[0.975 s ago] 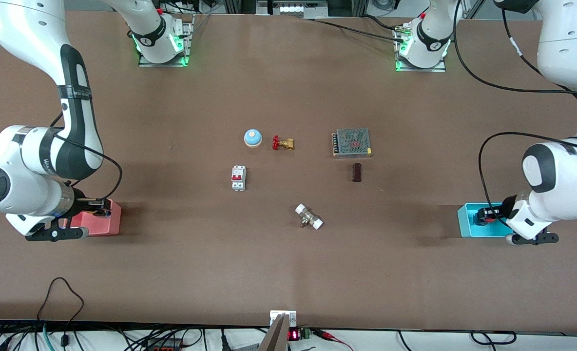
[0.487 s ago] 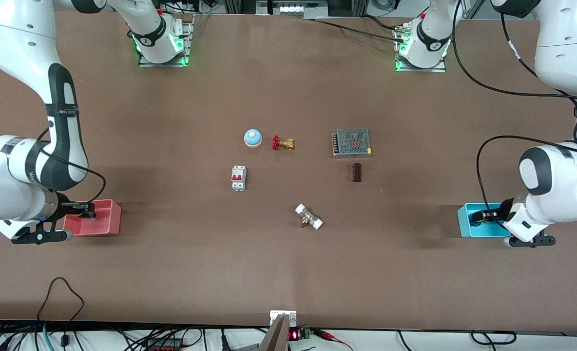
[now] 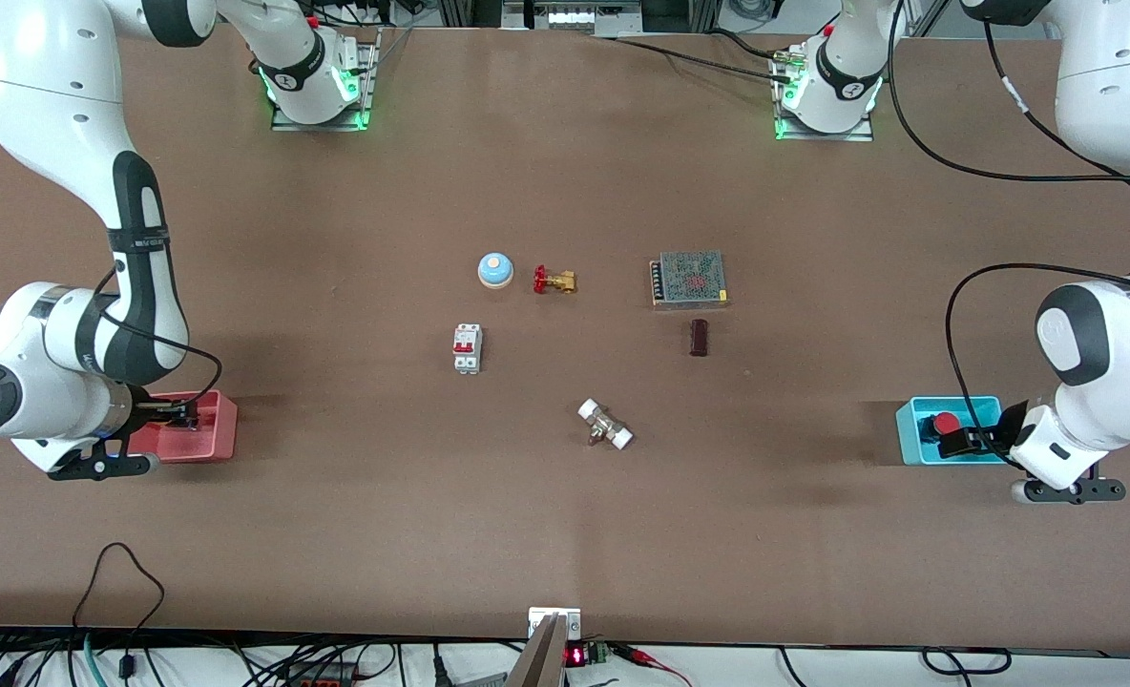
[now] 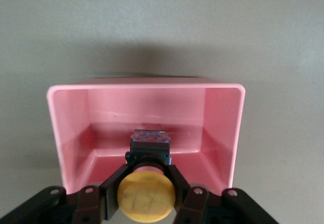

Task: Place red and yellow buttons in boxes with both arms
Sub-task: 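Lower the buttons into the boxes and open both grippers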

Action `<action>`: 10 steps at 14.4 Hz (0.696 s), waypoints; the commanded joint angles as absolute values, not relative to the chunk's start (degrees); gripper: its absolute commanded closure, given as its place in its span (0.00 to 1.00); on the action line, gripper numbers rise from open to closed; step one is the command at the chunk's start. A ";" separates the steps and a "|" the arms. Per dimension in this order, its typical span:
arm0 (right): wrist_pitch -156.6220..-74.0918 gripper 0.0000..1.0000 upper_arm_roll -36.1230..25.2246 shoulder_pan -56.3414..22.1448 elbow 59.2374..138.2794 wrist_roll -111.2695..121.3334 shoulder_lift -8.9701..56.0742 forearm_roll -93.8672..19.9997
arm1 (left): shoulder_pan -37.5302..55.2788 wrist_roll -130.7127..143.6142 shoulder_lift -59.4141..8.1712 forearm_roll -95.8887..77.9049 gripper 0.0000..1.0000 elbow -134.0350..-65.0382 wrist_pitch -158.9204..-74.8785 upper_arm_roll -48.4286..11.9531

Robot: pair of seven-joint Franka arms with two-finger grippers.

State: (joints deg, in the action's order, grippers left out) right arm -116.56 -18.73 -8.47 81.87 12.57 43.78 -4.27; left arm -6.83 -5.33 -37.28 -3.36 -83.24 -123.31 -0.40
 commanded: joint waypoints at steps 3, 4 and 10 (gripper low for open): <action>-117.68 0.70 -18.02 -7.65 80.33 13.44 45.88 -4.48 | -3.69 -0.35 -32.09 -2.55 0.01 -84.02 -117.70 -0.35; -118.21 0.70 -17.93 -7.56 80.42 13.45 45.97 -4.57 | -3.17 -0.18 -30.95 -2.55 0.01 -84.02 -116.47 -0.35; -120.06 0.64 -17.93 -7.47 80.42 13.19 47.02 -4.92 | -2.81 2.02 -22.16 0.70 0.01 -85.52 -108.38 -0.62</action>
State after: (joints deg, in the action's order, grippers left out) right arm -119.37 -18.67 -8.37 81.78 12.57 45.77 -4.30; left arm -2.89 0.93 -26.72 -0.70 -83.20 -110.57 -0.50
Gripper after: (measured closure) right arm 0.634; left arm 0.004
